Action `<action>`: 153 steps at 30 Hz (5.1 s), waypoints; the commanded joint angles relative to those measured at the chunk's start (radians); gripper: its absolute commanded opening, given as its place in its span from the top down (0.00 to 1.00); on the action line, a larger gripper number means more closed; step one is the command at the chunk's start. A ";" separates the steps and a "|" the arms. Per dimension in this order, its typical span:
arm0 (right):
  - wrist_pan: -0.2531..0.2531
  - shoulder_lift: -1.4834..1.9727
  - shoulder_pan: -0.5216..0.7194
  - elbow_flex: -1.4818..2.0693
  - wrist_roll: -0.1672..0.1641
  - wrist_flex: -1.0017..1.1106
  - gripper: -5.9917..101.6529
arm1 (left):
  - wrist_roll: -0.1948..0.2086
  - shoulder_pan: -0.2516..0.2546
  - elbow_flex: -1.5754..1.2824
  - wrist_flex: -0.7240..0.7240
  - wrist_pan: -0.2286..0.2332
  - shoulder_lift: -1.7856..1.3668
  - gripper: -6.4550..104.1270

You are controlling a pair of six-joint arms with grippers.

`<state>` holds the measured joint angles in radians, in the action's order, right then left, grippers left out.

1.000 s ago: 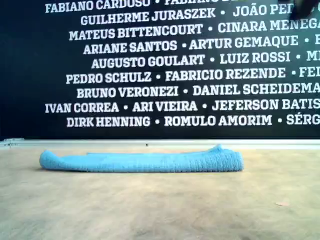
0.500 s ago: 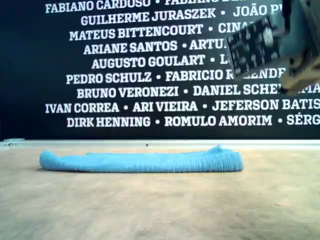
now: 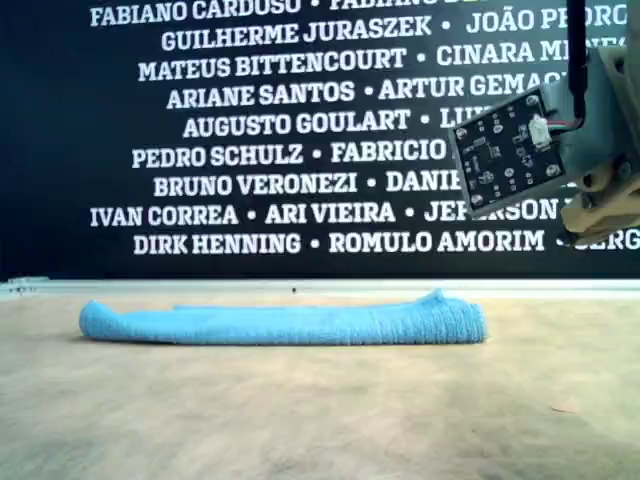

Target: Fold a cloth

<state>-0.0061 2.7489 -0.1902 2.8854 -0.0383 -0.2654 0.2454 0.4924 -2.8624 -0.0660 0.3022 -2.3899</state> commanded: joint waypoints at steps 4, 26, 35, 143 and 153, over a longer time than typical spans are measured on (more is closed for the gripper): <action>0.005 -0.275 -0.002 -0.256 0.005 0.049 0.30 | -0.008 0.006 0.247 0.000 -0.003 0.107 0.05; 0.149 -1.437 -0.002 -1.250 -0.008 -0.167 0.30 | -0.064 0.006 0.959 0.104 -0.005 0.925 0.04; 0.144 -1.634 0.000 -1.526 -0.008 -0.265 0.30 | -0.075 -0.026 1.019 0.106 -0.002 1.011 0.04; 0.160 -1.267 -0.038 -1.143 0.006 -0.321 0.95 | -0.132 -0.060 0.769 0.083 -0.006 0.828 0.92; 0.160 -1.117 -0.038 -0.911 0.000 -0.319 0.95 | -0.132 0.075 0.541 0.083 -0.005 0.604 0.92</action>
<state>0.1457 1.5294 -0.2240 1.9727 -0.0353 -0.5691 0.1058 0.5354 -2.3132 0.0230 0.3007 -1.6935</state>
